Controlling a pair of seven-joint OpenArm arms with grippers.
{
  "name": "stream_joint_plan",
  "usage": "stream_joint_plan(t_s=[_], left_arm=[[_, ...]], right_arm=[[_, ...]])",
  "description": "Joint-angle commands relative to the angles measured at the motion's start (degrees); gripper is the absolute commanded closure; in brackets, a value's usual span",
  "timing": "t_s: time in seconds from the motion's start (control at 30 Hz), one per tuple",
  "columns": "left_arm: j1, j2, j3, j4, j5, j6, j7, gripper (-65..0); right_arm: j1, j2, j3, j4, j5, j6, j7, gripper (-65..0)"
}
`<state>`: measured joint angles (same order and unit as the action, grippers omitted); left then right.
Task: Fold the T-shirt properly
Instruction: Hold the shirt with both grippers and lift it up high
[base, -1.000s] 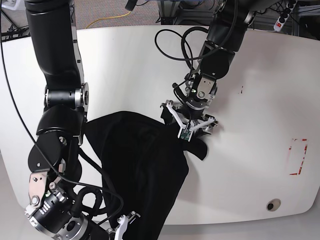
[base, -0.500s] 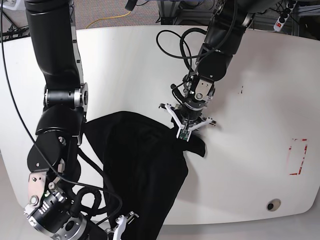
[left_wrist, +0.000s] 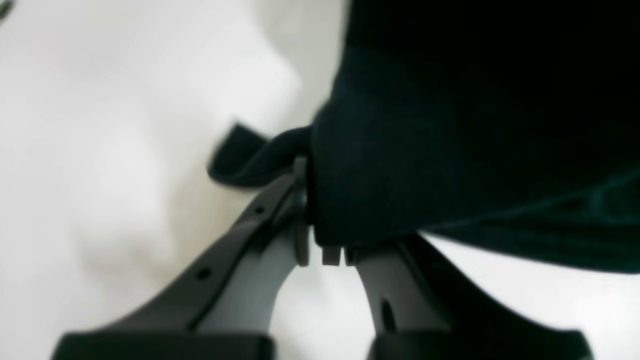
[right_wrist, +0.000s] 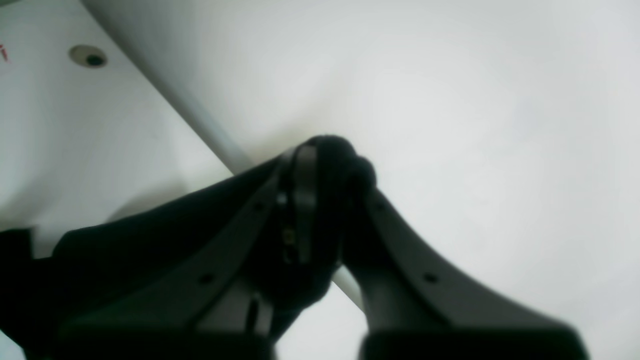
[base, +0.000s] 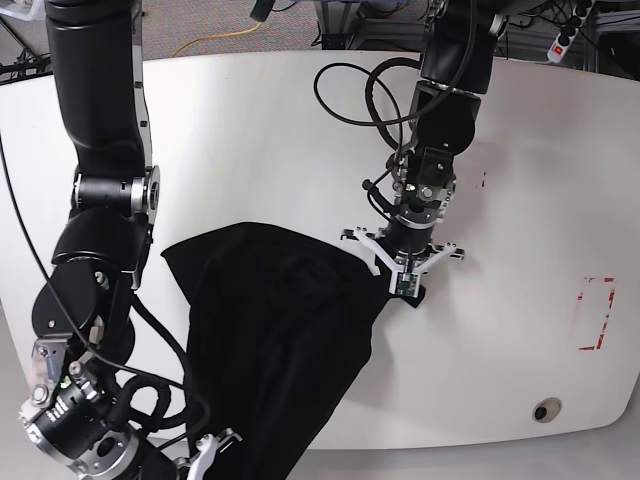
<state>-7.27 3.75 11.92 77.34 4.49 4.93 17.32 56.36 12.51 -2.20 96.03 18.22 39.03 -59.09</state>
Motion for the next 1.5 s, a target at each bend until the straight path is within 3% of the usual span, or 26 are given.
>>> stream_joint_plan(t_s=[0.0, 0.37, 0.6, 0.87, 1.07, 1.3, 1.47], left_arm=[[-1.13, -1.51, -1.15, 5.43, -0.05, 0.04, 0.48, 0.0], [-1.57, -8.10, -2.03, 20.81, -0.14, 0.21, 1.80, 0.0], [-5.26, -9.51, -7.84, 29.25, -0.14, 0.04, 7.43, 0.0], [-12.73, -13.81, -11.00, 32.42, -0.14, -0.05, 11.65, 0.0], [-18.53, -16.89, -11.18, 32.42, -0.14, -0.05, 11.91, 0.0], [-28.21, -19.44, -11.88, 32.42, -0.14, -0.23, 18.15, 0.0], [-31.19, -19.62, -11.88, 32.42, -0.14, -4.45, 22.02, 0.0]], right_arm=[[2.50, 1.07, 1.19, 0.46, 0.20, -0.48, 1.64, 0.0], [8.65, 3.00, 0.92, -7.11, -0.59, -0.56, 1.82, 0.0], [13.58, 1.16, 0.83, -14.40, -12.55, 0.05, 1.90, 0.0], [16.92, 0.98, 0.83, -20.38, -19.67, 0.05, 7.00, 0.0], [18.44, 2.48, 0.83, -21.35, -20.28, 0.14, 7.00, 0.0], [18.44, 4.76, 0.83, -21.08, -20.20, 0.23, 6.83, 0.0], [18.44, 6.34, 1.19, -18.71, -20.20, 0.97, 4.10, 0.0]])
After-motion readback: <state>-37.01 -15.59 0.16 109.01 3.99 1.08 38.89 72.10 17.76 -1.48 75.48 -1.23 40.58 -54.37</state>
